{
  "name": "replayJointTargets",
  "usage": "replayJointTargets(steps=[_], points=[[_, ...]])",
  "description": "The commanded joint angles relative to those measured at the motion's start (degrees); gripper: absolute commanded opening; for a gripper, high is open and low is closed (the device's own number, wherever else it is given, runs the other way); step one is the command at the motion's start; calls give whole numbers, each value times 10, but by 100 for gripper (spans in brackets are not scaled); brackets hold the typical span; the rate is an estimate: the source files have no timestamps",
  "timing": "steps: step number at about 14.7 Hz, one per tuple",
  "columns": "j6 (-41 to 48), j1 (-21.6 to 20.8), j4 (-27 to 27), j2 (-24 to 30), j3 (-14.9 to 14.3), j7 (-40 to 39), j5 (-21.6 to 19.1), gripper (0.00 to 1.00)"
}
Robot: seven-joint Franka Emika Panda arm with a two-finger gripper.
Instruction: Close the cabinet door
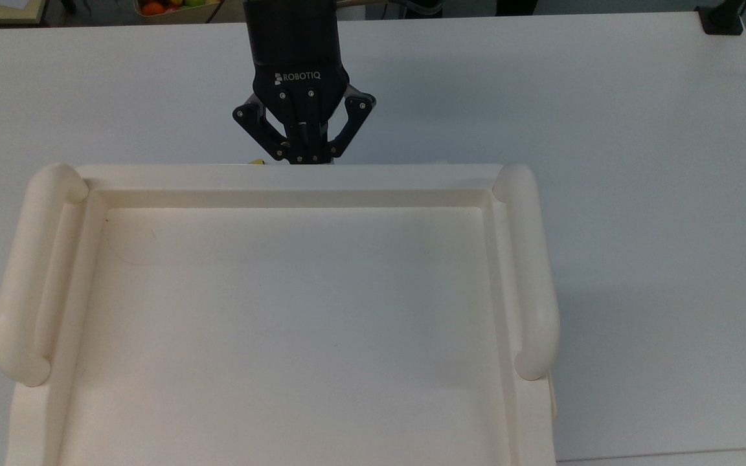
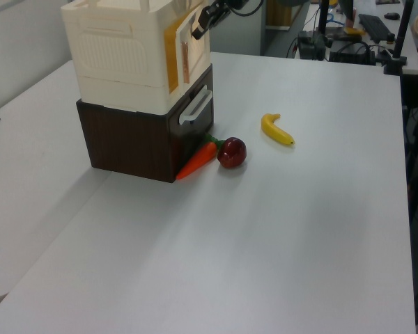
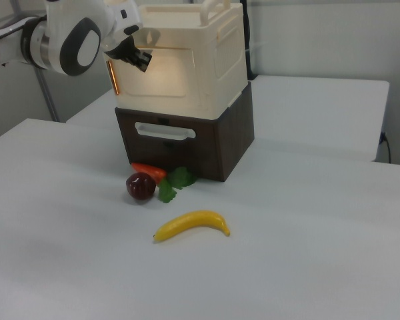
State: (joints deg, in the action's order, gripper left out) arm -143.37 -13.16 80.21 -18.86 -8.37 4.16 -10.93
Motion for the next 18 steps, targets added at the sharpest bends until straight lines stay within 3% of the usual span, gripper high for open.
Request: replayJointTargets(steps=[1, 8, 10, 12, 13, 16, 18], points=[[-67, -11, 5, -13, 3, 7, 7, 0], [-57, -11, 28, -5, 2, 1, 9, 0], [-10, -11, 43, 10, 2, -8, 10, 0], [97, -10, 49, 28, 1, -37, 12, 0], [144, -11, 54, 36, 0, -37, 25, 0], [320, -15, 62, 62, 2, -37, 130, 0], [403, -15, 74, 87, 2, -41, 153, 0]])
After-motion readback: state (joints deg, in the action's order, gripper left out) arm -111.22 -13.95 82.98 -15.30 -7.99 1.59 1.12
